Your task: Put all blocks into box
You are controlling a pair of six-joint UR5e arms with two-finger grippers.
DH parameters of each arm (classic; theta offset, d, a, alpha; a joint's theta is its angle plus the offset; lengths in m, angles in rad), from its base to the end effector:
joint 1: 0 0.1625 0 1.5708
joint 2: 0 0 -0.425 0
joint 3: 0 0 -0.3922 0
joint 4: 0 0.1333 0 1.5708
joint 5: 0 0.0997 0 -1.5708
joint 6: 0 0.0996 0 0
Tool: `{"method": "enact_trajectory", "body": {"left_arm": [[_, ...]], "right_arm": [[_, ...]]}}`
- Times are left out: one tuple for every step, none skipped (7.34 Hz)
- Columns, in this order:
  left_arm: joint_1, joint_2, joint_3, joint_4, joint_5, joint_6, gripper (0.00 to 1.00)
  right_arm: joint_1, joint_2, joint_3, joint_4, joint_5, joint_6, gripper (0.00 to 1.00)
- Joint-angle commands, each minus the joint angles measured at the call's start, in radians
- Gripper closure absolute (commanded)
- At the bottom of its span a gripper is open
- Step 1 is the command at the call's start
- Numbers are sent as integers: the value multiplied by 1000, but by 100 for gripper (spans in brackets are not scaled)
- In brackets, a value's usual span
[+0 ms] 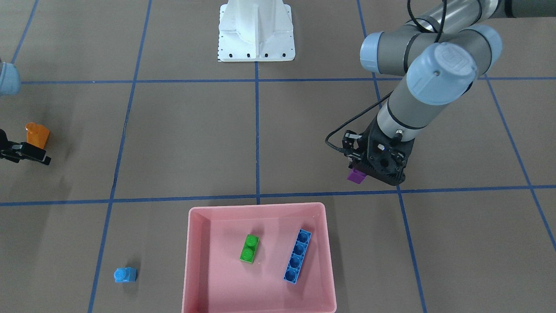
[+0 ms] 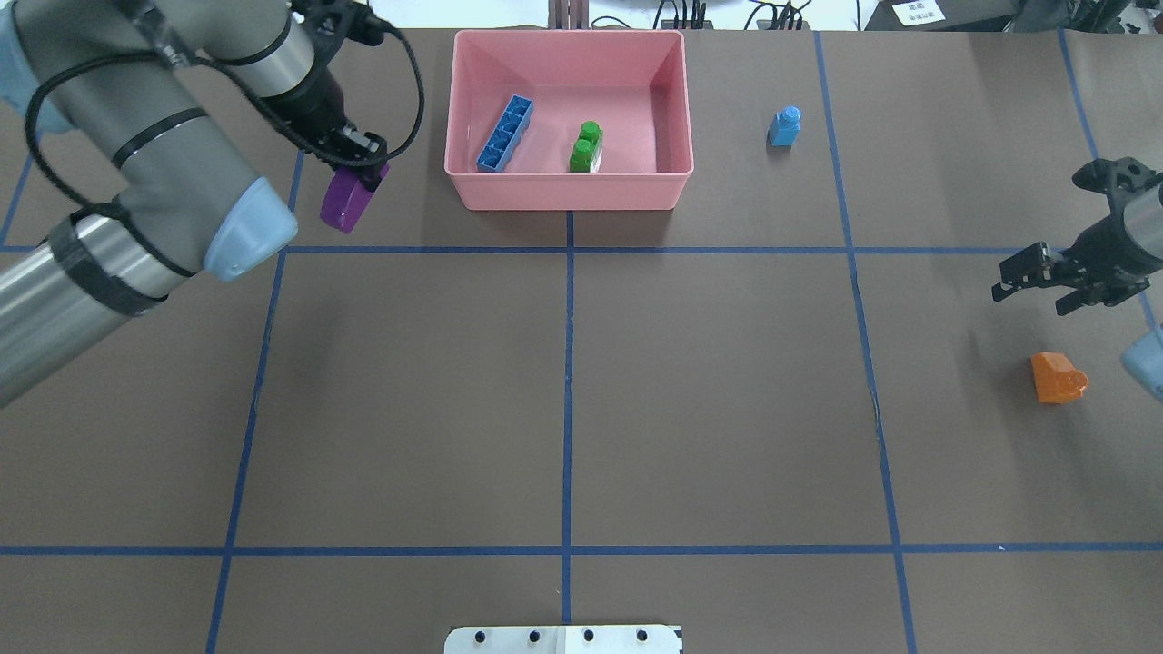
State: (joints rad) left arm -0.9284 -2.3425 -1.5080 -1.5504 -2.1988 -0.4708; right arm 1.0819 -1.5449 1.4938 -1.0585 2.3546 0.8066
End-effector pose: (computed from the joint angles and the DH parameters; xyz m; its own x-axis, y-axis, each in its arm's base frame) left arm 0.3729 -0.6231 0.2107 0.5879 0.4180 -0.6925 -0.2199 0.9065 0.3605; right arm -0.1902 -0.4916 0.6262 0.6342 0.1487 0.7587 -0.0538 0.9874 -0.1485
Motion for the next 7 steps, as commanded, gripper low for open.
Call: {"method": "enact_trajectory", "body": {"left_arm": [[-36, -183, 217, -89, 4, -115, 100], [-41, -222, 259, -95, 4, -126, 100], [-43, -233, 261, -96, 4, -138, 100], [-41, -239, 264, -97, 4, -155, 100], [-41, -254, 279, -97, 4, -160, 100], [-41, -303, 357, -141, 4, -175, 100], [-41, -348, 465, -246, 5, -228, 100]], "right_arm": [[-59, -55, 5, 0, -50, -23, 0], [-65, -81, 32, -5, -49, -23, 0], [-68, -113, 52, -6, -51, -42, 0], [-73, -128, 62, -6, -52, -55, 0], [-80, -129, 69, -9, -52, -43, 8], [-79, -130, 84, -11, -49, -35, 99], [-77, -130, 94, -9, -44, -37, 100]]}}
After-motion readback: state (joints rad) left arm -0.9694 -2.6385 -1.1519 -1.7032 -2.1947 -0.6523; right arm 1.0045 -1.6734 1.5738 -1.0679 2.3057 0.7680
